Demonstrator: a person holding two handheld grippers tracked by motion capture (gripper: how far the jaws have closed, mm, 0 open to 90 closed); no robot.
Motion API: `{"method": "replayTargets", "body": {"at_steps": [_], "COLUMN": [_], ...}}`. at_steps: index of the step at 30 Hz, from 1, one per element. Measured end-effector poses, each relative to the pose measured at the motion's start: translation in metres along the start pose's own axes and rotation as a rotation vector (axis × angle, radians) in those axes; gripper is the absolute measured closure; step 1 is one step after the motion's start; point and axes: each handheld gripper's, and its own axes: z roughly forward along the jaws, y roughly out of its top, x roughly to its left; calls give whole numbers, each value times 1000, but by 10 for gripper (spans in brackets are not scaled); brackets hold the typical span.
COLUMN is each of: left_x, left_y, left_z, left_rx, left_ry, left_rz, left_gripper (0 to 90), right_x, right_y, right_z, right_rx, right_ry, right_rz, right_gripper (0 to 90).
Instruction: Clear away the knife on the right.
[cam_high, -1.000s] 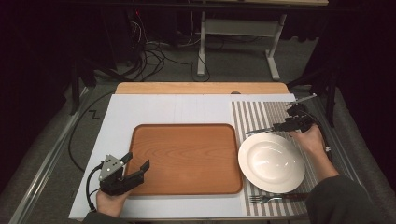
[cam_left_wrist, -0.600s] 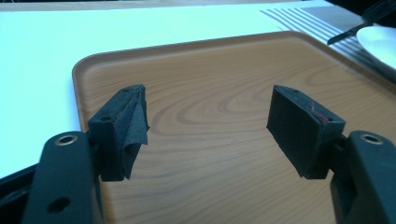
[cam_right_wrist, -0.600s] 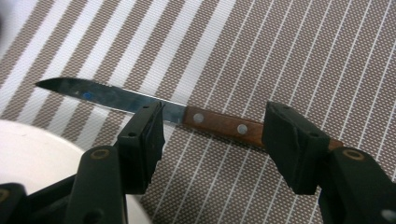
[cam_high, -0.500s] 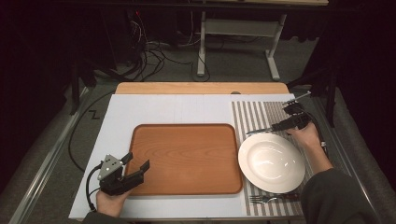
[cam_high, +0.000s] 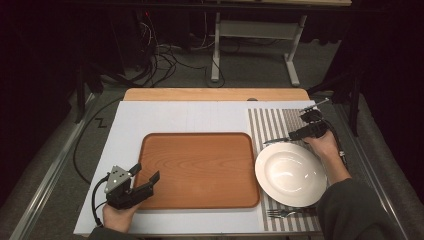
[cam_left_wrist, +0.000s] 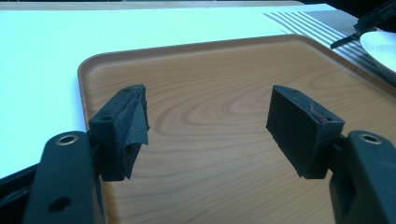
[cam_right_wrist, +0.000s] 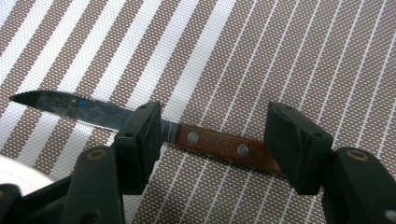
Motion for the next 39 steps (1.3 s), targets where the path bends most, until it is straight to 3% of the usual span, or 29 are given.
{"method": "replayTargets", "body": {"at_steps": [11,26,39], "left_x": [0,-1,-1], "left_y": [0,0,0], "left_z": [1,0,0], "left_rx": [4,2,4], "left_ry": [1,0,2], "left_rz": [4,6,13], "left_gripper": [302,301,302], "right_x": [-3,2,8], "right_y": [-5,-9,-10], "right_z": [4,3,0], "right_rx": [37,65,84], "right_ry": [30,-18,-9], "right_rz": [-3,-33,-42], "right_gripper": [382,462,676]}}
